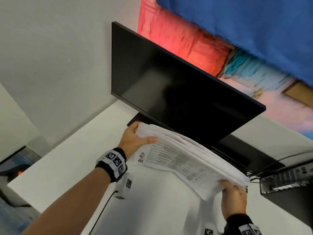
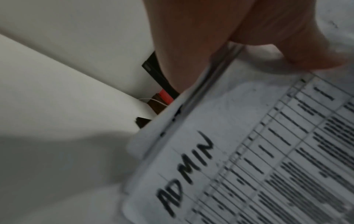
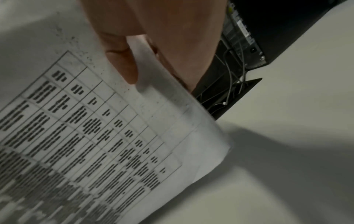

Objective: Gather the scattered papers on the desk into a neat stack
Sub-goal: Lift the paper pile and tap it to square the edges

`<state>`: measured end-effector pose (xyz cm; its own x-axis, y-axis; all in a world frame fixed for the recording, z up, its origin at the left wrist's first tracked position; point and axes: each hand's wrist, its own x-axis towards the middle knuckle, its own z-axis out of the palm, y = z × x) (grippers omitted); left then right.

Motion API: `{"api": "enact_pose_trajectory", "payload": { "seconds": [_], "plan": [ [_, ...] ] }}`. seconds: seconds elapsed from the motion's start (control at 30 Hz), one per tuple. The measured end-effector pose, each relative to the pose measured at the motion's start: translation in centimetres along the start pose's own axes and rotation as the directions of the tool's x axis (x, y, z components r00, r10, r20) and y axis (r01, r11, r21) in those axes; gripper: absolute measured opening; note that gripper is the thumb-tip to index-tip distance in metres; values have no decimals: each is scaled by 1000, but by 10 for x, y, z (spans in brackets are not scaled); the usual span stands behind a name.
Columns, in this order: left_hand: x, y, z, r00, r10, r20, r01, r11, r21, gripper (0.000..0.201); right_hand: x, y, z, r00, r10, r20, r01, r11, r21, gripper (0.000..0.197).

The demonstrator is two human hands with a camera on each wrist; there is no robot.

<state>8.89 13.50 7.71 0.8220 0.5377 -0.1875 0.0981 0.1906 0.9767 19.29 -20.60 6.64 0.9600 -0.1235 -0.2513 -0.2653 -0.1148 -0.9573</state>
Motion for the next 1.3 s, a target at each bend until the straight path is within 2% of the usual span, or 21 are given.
{"api": "enact_pose_trajectory", "payload": {
  "seconds": [0.1, 0.17, 0.23, 0.33, 0.37, 0.4, 0.47, 0.5, 0.57, 0.63, 0.7, 0.77, 0.83, 0.93, 1.03, 1.13, 1.17, 1.23, 1.3],
  "plan": [
    [-3, -15, -7, 999, -26, 30, 22, 991, 131, 51, -10, 7, -5, 998, -21, 66, 31, 989, -146, 31],
    [-3, -28, -8, 1000, -22, 8, 20, 981, 195, 57, -15, 5, -5, 993, -21, 113, 41, 983, -181, 25],
    [-3, -37, -8, 1000, -5, -25, 11, 969, 249, 70, -18, -1, -1, 992, 2, 123, 23, 980, -196, 26],
    [3, -50, -7, 999, -39, 33, 27, 957, 288, 78, -9, 6, -1, 994, -7, 107, 30, 977, -212, 22],
    [4, -52, -5, 997, -62, 43, 50, 971, 235, 76, -7, 9, -1, 995, -9, 100, 34, 968, -248, 21],
    [5, -52, -2, 997, -54, 62, 40, 976, 214, 62, -2, 13, -2, 997, 11, 80, 10, 964, -264, 19],
    [3, -43, 7, 997, -25, 77, 7, 973, 229, 15, 3, 18, -3, 996, 81, 46, -66, 959, -275, 21],
    [4, -41, 8, 996, -27, 82, 5, 967, 256, 11, 5, 20, -2, 995, 90, 35, -76, 954, -289, 21],
    [6, -35, 7, 993, -57, 105, 30, 970, 243, 27, 11, 24, -2, 999, 32, 25, -25, 966, -257, 20],
    [9, -35, 2, 999, -17, 52, 8, 986, 168, 39, 11, 22, -4, 999, 29, 18, -24, 974, -223, 24],
    [11, -35, -1, 997, 28, -66, -18, 989, 149, 29, 12, 20, -6, 995, 96, -23, -98, 980, -173, 20],
    [9, -35, 1, 988, 74, -137, -41, 972, 230, 15, 11, 19, -6, 986, 155, -58, -160, 981, -107, 10],
    [9, -39, 5, 986, 67, -152, -31, 973, 227, 26, 11, 21, -3, 981, 185, -63, -189, 980, -64, 12],
    [9, -47, 4, 998, 30, -54, -19, 981, 195, 40, 11, 28, -2, 982, 186, -43, -189, 980, -60, 44],
    [8, -49, 10, 995, 21, 100, -53, 943, 330, 33, 7, 23, 0, 986, 164, 14, -164, 986, -33, 35],
    [12, -51, 14, 988, -78, 134, -12, 823, 567, 53, 11, 19, 2, 985, 163, 47, -162, 986, -27, 46],
    [11, -48, 12, 985, -99, 139, -1, 813, 582, 58, 10, 17, 3, 986, 157, 49, -156, 987, -28, 43],
    [9, -38, 7, 982, -54, 182, -58, 830, 556, 65, 15, 16, -1, 988, 150, 31, -150, 989, -18, 43],
    [4, -28, 2, 967, 2, 253, -149, 812, 564, 76, 19, 17, -9, 985, 173, -3, -173, 985, 9, 60]
  ]
}}
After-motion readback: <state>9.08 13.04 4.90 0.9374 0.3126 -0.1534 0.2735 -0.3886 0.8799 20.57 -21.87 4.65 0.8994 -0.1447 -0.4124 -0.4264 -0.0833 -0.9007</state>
